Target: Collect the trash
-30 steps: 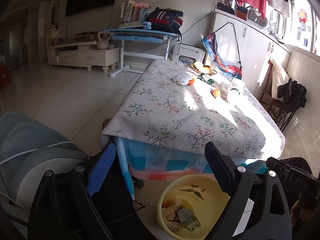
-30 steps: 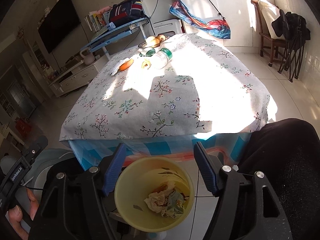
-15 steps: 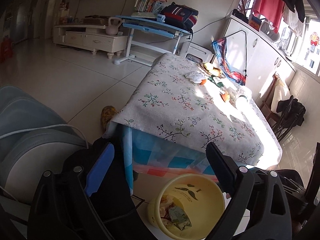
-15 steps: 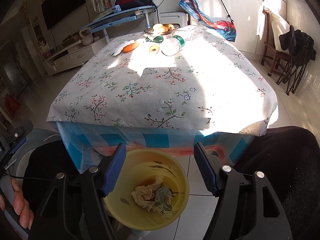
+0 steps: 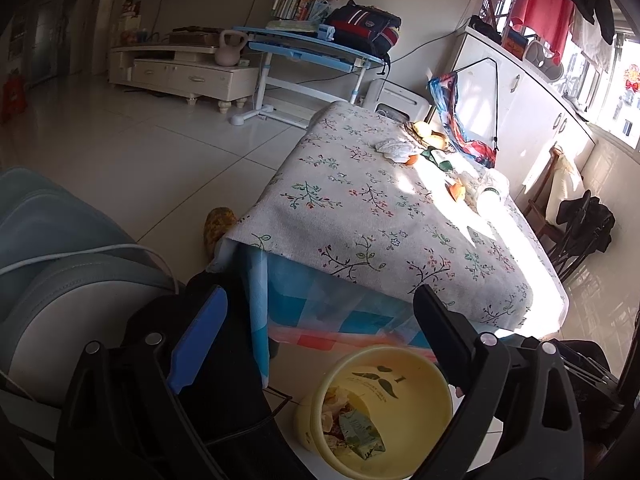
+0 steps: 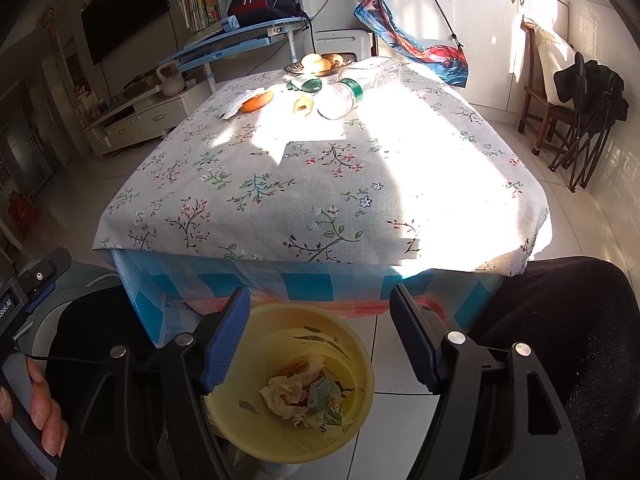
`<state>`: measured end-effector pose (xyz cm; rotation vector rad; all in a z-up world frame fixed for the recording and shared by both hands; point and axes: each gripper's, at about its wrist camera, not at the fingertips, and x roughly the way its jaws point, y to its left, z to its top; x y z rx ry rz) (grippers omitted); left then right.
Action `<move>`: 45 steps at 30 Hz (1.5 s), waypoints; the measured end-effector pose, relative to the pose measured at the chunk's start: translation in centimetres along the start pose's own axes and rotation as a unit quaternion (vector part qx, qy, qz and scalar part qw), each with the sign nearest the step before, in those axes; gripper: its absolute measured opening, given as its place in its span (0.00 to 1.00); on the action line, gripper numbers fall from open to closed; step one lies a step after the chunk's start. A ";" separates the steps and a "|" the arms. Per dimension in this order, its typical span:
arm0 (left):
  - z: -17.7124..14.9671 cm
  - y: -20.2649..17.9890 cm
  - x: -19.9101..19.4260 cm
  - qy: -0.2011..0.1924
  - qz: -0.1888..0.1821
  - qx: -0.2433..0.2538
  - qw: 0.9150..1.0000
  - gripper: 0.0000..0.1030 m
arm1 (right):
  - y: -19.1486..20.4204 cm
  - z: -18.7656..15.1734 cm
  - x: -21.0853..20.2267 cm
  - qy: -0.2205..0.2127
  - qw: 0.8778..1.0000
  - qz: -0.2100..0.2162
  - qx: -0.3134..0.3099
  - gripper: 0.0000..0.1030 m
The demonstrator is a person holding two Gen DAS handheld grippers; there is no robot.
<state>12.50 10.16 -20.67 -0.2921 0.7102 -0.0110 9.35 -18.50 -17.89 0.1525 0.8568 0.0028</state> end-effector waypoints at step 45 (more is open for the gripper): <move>-0.1 -3.4 -0.8 0.000 0.038 0.056 0.998 0.89 | 0.1 -0.1 -5.0 -0.091 0.992 0.084 -0.016 0.72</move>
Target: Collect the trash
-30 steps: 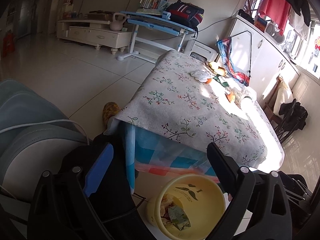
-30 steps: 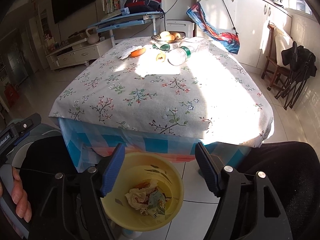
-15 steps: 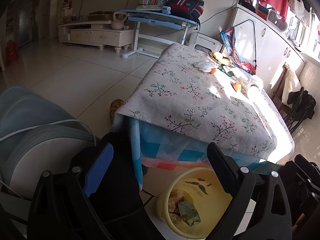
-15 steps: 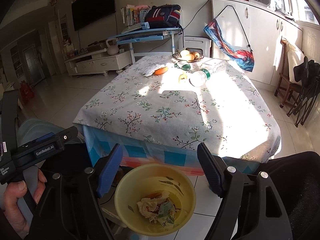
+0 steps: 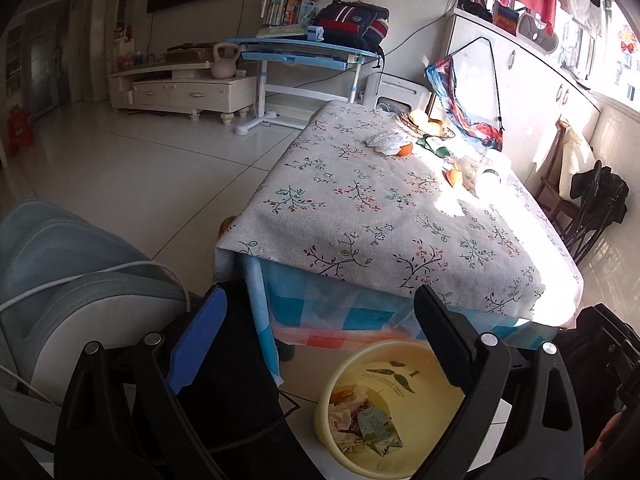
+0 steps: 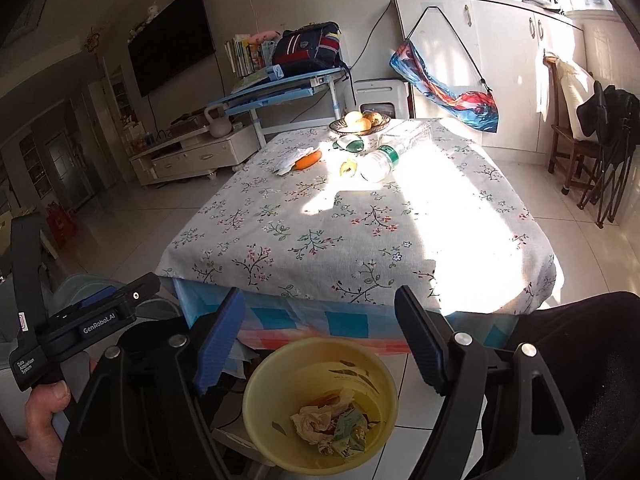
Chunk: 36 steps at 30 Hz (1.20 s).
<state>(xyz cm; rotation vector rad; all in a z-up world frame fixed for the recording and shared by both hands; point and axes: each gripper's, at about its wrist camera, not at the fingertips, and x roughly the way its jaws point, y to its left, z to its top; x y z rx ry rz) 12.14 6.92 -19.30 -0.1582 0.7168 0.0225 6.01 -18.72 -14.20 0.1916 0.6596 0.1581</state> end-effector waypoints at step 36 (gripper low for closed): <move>16.5 -8.6 16.3 0.002 0.001 0.077 0.997 0.89 | -3.7 4.3 5.9 0.028 0.999 0.015 0.038 0.75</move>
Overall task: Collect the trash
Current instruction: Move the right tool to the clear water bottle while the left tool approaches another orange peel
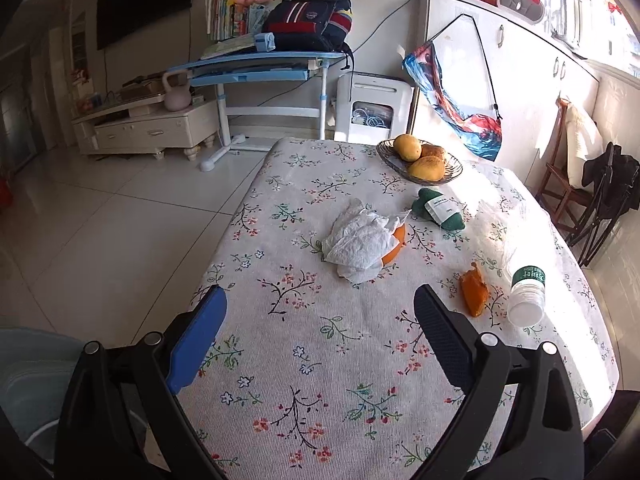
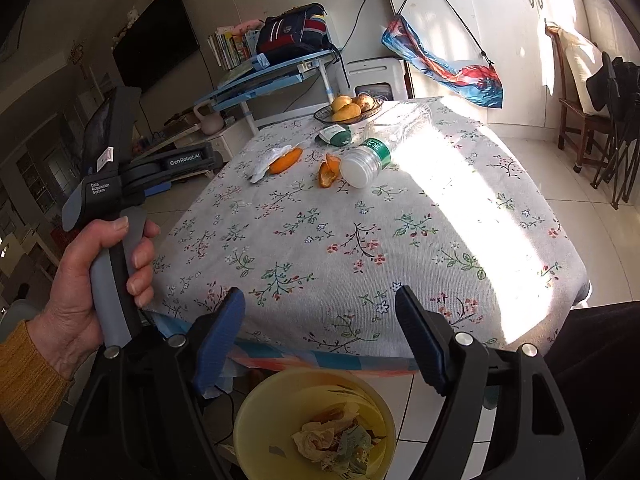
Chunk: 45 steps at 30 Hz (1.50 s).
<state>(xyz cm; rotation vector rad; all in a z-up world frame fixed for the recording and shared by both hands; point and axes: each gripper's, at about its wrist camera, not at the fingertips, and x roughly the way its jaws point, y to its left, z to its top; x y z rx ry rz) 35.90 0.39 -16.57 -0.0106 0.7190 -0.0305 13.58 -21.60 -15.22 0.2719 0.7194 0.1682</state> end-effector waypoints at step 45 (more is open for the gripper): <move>0.3 -12.0 8.4 0.102 -0.093 0.082 0.987 0.74 | -8.5 13.8 14.0 0.084 0.996 -0.030 0.001 0.66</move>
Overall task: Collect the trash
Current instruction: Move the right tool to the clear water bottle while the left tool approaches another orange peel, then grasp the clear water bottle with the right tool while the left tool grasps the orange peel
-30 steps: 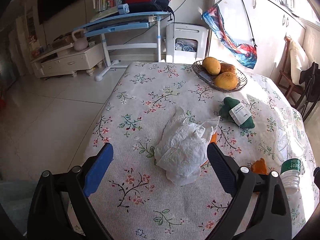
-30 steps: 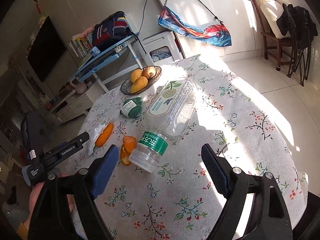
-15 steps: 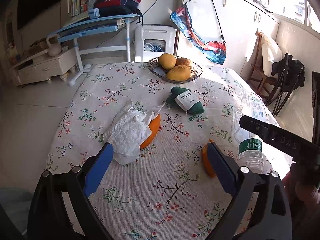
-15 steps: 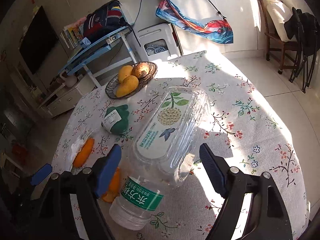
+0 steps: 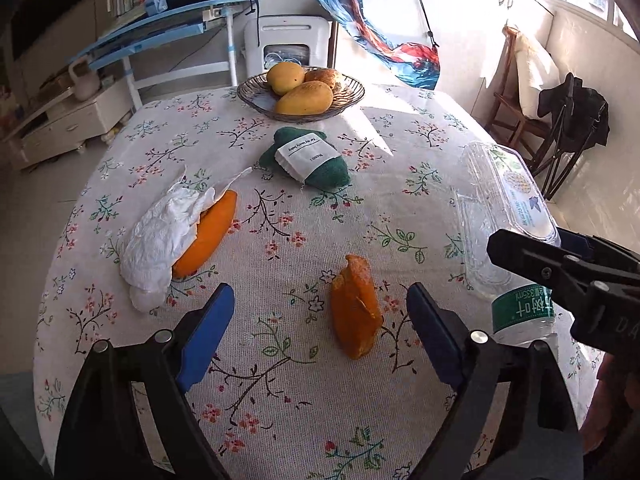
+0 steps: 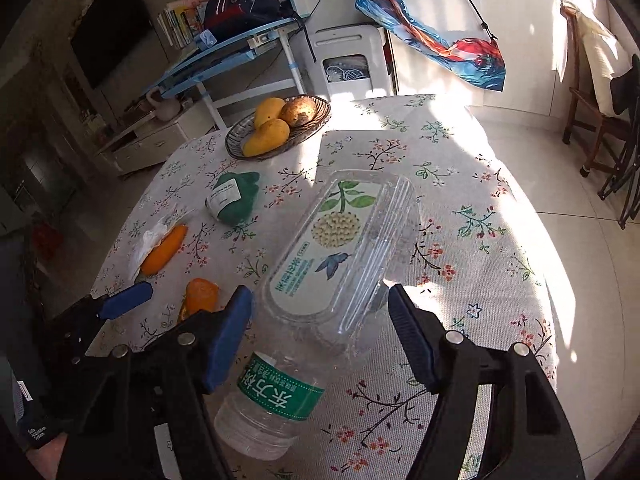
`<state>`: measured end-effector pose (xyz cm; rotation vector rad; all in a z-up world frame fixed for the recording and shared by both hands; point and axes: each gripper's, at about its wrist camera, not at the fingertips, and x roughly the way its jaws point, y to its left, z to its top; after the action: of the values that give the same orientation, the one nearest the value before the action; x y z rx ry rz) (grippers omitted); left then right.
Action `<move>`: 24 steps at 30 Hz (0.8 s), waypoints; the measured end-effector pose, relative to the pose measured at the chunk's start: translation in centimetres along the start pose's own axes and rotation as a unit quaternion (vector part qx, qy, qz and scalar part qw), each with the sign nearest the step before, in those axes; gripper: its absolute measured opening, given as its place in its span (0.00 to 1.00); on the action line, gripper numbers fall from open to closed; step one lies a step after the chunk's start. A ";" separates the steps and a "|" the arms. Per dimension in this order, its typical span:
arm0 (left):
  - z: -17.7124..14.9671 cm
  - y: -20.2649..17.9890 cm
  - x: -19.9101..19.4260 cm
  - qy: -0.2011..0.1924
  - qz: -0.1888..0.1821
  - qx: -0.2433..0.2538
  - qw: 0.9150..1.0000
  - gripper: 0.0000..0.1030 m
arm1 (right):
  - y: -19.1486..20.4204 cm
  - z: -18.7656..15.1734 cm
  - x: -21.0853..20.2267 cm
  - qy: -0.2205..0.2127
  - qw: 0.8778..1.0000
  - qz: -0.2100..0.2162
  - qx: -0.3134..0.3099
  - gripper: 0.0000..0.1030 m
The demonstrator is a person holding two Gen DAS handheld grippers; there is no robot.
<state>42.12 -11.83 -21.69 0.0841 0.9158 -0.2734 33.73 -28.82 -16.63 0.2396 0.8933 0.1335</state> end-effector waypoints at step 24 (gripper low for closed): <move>-8.2 6.6 -7.7 -0.027 -0.029 -0.098 0.994 0.20 | 1.1 -6.4 -3.4 -0.002 0.984 0.150 0.092 0.62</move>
<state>33.12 -2.38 -20.82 -0.1309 0.8872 -0.2373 26.60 -27.56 -17.65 0.5470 0.8630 0.3301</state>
